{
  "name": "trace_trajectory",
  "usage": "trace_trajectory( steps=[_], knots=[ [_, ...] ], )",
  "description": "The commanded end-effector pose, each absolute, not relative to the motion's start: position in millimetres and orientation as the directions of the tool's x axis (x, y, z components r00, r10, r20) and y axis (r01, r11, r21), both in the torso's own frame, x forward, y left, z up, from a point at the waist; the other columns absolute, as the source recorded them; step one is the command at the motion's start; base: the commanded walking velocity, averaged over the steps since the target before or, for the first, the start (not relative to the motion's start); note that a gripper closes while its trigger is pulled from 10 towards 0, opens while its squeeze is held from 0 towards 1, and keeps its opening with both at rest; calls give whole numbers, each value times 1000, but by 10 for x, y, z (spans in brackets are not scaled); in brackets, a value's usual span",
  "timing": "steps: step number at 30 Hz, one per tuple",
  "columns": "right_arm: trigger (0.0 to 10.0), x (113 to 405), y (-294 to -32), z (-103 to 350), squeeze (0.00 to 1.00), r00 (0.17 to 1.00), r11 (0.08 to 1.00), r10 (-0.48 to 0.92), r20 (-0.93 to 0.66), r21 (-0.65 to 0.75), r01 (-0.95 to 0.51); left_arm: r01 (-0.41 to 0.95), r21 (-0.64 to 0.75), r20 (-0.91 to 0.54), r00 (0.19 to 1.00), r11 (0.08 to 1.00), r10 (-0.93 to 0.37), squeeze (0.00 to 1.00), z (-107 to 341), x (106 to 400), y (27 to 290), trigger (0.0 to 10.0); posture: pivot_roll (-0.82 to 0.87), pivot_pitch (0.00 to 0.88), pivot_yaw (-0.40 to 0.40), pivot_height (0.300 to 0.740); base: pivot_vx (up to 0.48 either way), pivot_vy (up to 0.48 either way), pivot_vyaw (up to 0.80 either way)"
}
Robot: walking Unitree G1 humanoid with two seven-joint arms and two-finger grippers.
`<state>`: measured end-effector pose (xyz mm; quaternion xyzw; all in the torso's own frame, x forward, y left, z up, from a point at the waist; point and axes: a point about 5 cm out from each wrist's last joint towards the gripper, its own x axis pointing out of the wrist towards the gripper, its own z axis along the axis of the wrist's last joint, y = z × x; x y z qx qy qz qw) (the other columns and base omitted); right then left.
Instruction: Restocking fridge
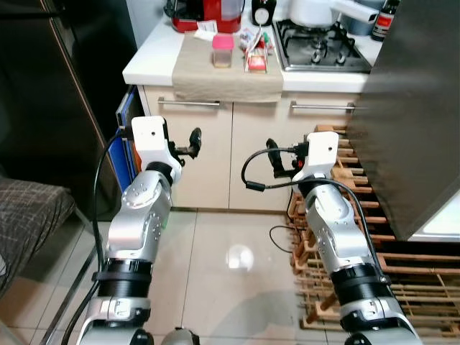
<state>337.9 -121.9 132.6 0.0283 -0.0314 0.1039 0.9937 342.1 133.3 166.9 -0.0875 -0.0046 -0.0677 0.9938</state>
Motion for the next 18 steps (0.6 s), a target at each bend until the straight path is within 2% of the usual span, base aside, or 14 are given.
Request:
trace_trajectory(
  steps=[1, 8, 11, 13, 18],
  knots=[
    [10000, 3388, -1234, 1386, 0, 977, 979, 188, 96, 55, -194, 155, -174, 16, 988, 972, -155, 0, 1678, 3454, 1304, 10000, -25, 0, 56, 740, 0, 0, 0],
    [10000, 3339, -1359, 1412, 0, 986, 992, 124, 113, -13, -123, 211, -167, 33, 977, 963, -208, 0, 1712, 3506, 1254, 10000, -55, 0, 69, 740, 0, 0, 0],
    [10000, 3328, -1415, 1411, 0, 989, 996, 93, 112, -8, -92, 218, -172, 34, 976, 961, -216, 0, 1706, 3492, 1266, 10000, -63, 0, 75, 740, 0, 0, -760],
    [10000, 3316, -1420, 1408, 0, 988, 995, 95, 125, 1, -96, 177, -167, 26, 984, 970, -175, 0, 1668, 3474, 1344, 10000, -65, 0, 78, 740, 0, 0, -763],
    [10000, 3309, -1362, 1418, 0, 985, 993, 120, 122, -4, -120, 90, -166, 8, 996, 982, -90, 0, 1638, 3485, 1416, 10000, -63, 0, 76, 740, 0, 0, 0]
  ],
)
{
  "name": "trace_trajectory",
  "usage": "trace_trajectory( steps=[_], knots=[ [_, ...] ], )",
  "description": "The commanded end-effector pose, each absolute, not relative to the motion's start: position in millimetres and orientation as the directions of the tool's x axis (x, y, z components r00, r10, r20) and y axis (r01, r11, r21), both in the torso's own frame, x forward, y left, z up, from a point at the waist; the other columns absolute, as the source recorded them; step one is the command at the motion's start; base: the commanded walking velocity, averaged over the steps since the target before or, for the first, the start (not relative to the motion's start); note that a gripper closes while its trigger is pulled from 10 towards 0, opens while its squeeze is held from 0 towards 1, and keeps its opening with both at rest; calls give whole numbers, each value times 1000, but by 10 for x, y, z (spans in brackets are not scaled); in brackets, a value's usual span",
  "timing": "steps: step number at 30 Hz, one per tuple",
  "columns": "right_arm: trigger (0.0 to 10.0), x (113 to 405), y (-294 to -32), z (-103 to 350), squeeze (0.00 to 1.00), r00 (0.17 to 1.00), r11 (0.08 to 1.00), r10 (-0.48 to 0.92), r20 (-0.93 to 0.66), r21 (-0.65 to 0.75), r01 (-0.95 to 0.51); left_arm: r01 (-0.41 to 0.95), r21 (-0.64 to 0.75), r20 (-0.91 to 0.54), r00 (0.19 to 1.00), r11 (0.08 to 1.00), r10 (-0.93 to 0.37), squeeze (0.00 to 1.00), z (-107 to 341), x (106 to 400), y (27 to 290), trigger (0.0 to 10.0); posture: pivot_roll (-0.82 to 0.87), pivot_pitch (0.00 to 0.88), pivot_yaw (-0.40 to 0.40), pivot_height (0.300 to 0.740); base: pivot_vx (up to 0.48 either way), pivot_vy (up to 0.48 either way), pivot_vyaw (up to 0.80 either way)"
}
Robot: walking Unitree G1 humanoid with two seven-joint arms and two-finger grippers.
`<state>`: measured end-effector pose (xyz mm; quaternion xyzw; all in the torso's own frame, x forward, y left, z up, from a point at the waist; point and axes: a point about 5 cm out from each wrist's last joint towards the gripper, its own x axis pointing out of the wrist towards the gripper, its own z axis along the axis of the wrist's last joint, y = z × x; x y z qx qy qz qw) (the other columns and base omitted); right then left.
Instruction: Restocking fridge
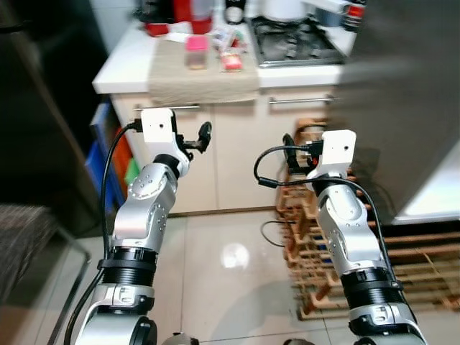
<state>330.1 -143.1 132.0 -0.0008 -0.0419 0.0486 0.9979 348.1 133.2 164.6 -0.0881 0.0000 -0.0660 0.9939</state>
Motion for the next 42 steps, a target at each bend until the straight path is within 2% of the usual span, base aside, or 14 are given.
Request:
trace_trajectory(
  steps=[1, 6, 13, 17, 24, 33, 42],
  knots=[
    [10000, 3296, -1305, 1411, 0, 982, 989, 148, 118, -10, -148, 53, -167, 30, 998, 985, -48, 0, 1672, 3476, 1459, 10000, -36, 0, 49, 740, 0, 0, 0],
    [10000, 3308, -1247, 1409, 0, 979, 986, 165, 115, -3, -166, 49, -173, 92, 995, 984, -33, 0, 1779, 3458, 1515, 10000, -22, 0, 48, 740, 145, 0, 0],
    [10000, 3316, -1198, 1438, 0, 977, 984, 176, 119, -13, -175, 39, -132, 86, 996, 990, -28, 0, 1773, 3458, 1498, 10000, -21, 0, 63, 740, 157, 0, 394],
    [10000, 3327, -1221, 1421, 0, 979, 985, 170, 113, 6, -172, 87, -124, 104, 992, 988, -74, 0, 1797, 3453, 1444, 10000, -19, 0, 69, 740, 0, 0, 0],
    [10000, 3368, -1179, 1530, 0, 970, 983, 182, 160, 4, -185, 131, -105, 141, 983, 986, -115, 0, 1868, 3442, 1377, 10000, -11, 0, 71, 740, 450, 0, 0],
    [10000, 3427, -1147, 1626, 0, 961, 979, 201, 188, 0, -205, 122, -111, 139, 985, 986, -106, 0, 1863, 3452, 1384, 10000, 1, 0, 67, 740, 452, 0, 0],
    [10000, 3443, -1071, 1642, 0, 952, 971, 238, 190, -23, -238, 119, -121, 147, 984, 986, -101, 0, 1865, 3429, 1398, 10000, 16, 0, 52, 740, 453, 0, 616]
  ],
)
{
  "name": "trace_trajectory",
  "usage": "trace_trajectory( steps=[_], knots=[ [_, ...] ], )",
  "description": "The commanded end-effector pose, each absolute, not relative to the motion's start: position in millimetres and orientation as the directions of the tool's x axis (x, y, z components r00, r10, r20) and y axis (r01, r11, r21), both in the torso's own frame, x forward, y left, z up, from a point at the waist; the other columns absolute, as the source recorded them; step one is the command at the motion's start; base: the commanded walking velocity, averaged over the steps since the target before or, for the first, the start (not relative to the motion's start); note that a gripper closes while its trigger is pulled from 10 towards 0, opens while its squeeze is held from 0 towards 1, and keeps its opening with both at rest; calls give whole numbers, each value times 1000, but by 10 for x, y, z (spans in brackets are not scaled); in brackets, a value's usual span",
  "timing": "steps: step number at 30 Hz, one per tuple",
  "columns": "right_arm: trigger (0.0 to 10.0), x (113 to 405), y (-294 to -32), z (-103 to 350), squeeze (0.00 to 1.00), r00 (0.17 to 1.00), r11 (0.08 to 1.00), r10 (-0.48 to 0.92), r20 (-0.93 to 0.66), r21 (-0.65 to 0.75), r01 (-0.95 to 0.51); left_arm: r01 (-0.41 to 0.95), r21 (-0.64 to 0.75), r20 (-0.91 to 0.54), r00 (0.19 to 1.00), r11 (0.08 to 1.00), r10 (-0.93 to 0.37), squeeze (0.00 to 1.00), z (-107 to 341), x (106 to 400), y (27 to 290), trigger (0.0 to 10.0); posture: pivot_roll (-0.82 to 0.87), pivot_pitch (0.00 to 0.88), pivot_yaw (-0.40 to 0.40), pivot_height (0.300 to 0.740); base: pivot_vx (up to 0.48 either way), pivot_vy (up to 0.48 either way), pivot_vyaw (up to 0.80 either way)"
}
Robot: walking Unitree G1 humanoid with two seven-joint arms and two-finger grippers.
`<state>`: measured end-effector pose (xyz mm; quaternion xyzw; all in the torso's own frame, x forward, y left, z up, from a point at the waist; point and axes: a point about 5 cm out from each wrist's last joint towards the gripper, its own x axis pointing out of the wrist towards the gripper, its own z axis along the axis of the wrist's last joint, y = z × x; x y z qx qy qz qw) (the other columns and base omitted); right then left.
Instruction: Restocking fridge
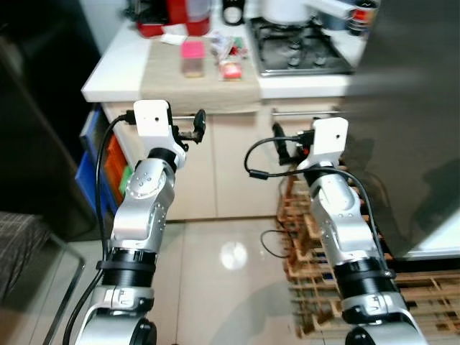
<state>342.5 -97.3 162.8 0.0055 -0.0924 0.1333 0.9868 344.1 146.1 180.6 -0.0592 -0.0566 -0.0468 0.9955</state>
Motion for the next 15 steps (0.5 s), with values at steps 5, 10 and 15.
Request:
trace_trajectory(
  steps=[5, 10, 15],
  knots=[
    [10000, 3478, -1101, 1651, 0, 958, 975, 220, 185, -15, -221, 121, -129, 153, 983, 984, -101, 0, 1869, 3424, 1390, 10000, 19, 0, 43, 740, 447, 0, 0],
    [10000, 3494, -1106, 1705, 0, 955, 976, 214, 204, -20, -215, 128, -126, 155, 982, 984, -108, 0, 1877, 3427, 1384, 10000, 15, 0, 43, 740, 452, 0, 0],
    [10000, 3519, -1114, 1805, 0, 951, 978, 206, 232, -19, -208, 135, -124, 160, 981, 983, -114, 0, 1887, 3428, 1367, 10000, 13, 0, 45, 740, 455, 0, 0]
  ],
)
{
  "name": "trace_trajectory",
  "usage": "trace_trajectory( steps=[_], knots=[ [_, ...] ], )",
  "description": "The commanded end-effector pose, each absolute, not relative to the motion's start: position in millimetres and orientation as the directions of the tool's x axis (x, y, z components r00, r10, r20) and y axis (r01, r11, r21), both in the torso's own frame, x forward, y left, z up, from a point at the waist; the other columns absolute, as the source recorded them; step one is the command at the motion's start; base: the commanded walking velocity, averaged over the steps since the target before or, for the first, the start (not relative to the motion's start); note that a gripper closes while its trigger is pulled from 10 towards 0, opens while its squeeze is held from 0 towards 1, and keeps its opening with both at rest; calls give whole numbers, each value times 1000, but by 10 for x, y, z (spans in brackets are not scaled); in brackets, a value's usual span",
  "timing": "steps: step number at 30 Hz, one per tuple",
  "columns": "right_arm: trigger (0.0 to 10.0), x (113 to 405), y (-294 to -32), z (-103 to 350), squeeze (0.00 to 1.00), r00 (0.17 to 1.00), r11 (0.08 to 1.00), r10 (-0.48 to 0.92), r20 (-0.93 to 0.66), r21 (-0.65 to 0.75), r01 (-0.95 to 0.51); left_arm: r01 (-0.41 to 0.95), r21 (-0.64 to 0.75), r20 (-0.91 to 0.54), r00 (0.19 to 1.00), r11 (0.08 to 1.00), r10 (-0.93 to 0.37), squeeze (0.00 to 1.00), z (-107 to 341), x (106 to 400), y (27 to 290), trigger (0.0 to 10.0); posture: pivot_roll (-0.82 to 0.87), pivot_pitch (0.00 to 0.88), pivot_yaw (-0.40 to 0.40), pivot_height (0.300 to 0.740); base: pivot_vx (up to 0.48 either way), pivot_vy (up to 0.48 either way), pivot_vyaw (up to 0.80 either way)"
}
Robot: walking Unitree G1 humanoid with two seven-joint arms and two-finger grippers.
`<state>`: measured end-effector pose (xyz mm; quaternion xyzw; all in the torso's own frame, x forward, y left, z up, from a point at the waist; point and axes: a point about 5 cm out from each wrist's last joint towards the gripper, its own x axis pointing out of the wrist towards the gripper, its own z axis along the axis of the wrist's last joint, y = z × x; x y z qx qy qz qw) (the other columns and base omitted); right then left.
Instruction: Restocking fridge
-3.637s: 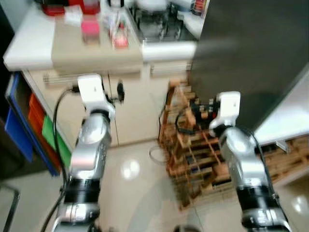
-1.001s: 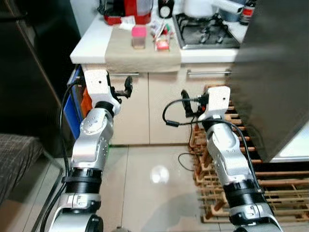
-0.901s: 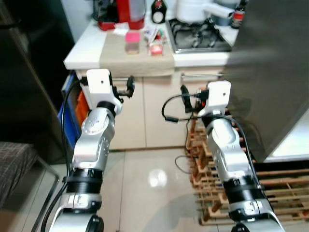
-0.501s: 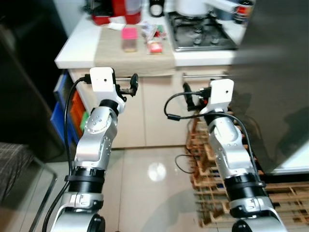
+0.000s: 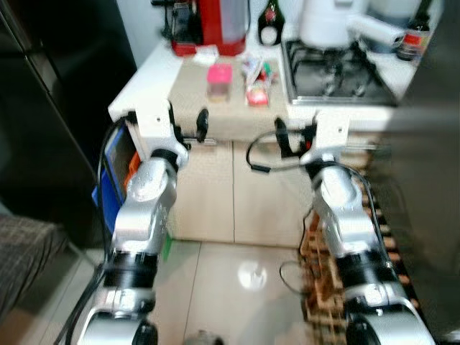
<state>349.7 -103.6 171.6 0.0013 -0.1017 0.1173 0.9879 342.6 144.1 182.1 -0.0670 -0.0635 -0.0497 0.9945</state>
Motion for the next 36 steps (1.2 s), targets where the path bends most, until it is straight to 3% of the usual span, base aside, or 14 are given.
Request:
trace_trajectory(
  steps=[1, 12, 21, 36],
  knots=[
    [10000, 3525, -1120, 1840, 0, 949, 979, 203, 242, -18, -205, 135, -125, 161, 980, 983, -114, 0, 1890, 3427, 1365, 10000, 11, 0, 46, 740, 458, 0, 0],
    [10000, 3625, -1044, 2252, 0, 912, 970, 237, 334, -23, -243, 145, -152, 172, 978, 978, -118, 0, 1917, 3434, 1351, 10000, 11, 0, 45, 740, 420, 61, 0],
    [10000, 3665, -1033, 2462, 0, 898, 967, 232, 374, 11, -254, 149, -130, 206, 971, 980, -120, 0, 1977, 3431, 1345, 10000, 16, 0, 37, 740, 0, 478, 0],
    [10000, 3916, -1309, 2792, 0, 918, 991, 125, 376, -14, -129, 153, -111, 203, 971, 982, -128, 0, 1969, 3425, 1331, 10000, 23, 0, 36, 740, 0, 0, 0]
  ],
)
